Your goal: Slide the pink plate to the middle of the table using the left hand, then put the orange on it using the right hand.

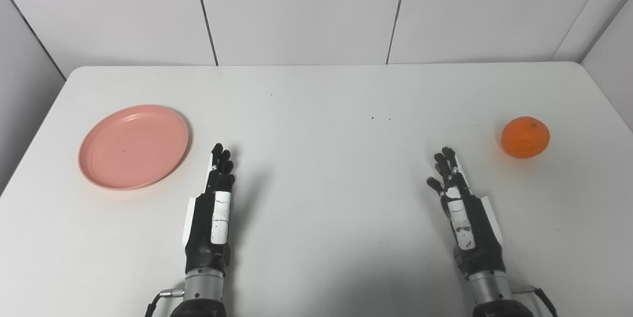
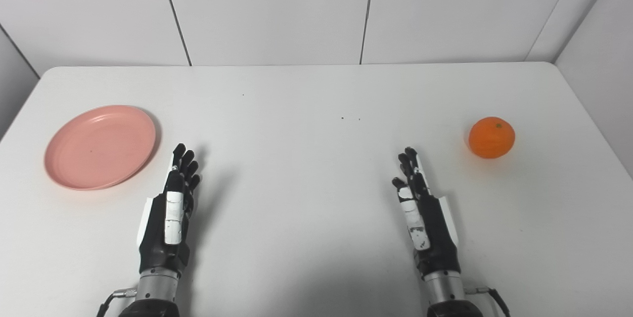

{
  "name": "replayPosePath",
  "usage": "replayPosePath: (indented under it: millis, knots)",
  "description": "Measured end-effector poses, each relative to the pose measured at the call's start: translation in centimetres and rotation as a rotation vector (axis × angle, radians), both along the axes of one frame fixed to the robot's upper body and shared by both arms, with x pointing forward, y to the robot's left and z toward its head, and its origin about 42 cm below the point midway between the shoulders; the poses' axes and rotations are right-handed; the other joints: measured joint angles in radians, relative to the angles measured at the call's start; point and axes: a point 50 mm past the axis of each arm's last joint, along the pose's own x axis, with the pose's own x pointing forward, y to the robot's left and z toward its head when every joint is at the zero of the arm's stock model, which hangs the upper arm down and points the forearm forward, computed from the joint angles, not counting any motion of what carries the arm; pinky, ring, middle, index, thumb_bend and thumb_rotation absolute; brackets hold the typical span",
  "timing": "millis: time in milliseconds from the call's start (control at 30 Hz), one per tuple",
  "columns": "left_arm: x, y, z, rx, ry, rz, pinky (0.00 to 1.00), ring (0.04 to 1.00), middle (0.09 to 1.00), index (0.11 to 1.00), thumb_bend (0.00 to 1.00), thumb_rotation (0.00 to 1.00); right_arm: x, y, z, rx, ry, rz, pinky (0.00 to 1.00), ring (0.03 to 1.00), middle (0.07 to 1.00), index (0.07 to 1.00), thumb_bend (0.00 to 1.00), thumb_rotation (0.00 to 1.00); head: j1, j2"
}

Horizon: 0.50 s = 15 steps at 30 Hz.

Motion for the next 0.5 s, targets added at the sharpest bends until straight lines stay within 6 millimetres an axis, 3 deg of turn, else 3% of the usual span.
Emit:
replayPosePath:
  millis: [500]
  knots:
    - [0.0, 0.0, 0.0, 0.0, 0.0, 0.0, 1.0, 0.993, 1.0, 1.0, 0.97, 1.0, 0.01, -0.03, 0.01, 0.021, 0.0, 0.001, 1.0, 1.0, 0.998, 1.0, 1.0, 1.0, 0.0, 0.002]
